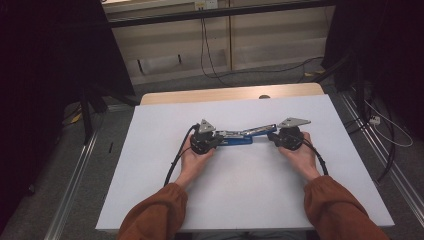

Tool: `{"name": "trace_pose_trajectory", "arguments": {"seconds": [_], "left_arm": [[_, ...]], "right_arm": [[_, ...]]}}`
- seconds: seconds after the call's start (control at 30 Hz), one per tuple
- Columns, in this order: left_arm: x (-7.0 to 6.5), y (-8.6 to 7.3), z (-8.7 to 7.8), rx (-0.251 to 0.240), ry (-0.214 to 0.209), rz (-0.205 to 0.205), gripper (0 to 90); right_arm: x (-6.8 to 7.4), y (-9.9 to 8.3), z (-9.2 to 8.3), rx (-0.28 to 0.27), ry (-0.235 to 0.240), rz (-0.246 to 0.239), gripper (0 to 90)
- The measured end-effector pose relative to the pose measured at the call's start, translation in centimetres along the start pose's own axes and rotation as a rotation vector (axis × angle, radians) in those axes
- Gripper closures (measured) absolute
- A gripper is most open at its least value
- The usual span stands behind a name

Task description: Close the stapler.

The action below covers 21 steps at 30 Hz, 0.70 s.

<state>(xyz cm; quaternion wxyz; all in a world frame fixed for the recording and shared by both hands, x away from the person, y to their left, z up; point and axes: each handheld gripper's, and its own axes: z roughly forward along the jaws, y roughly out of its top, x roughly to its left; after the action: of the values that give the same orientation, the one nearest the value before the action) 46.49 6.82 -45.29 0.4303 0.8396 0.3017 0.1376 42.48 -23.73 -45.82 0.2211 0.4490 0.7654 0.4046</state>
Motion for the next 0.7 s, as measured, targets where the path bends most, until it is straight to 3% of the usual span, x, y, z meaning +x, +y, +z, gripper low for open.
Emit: {"name": "trace_pose_trajectory", "arguments": {"seconds": [0.23, 0.5, 0.7], "left_arm": [[0.03, -0.04, -0.08, 0.002, 0.008, 0.010, 90.0], [0.10, -0.19, -0.09, -0.011, 0.000, -0.013, 90.0], [0.15, -0.33, -0.31, -0.017, -0.011, -0.024, 87.9]], "right_arm": [[-0.08, 0.17, -0.35, -0.037, 0.002, 0.009, 90.0], [0.03, 0.26, -0.58, -0.091, 0.032, 0.024, 89.8], [-0.09, 0.23, -0.87, -0.116, 0.036, 0.046, 82.4]]}}
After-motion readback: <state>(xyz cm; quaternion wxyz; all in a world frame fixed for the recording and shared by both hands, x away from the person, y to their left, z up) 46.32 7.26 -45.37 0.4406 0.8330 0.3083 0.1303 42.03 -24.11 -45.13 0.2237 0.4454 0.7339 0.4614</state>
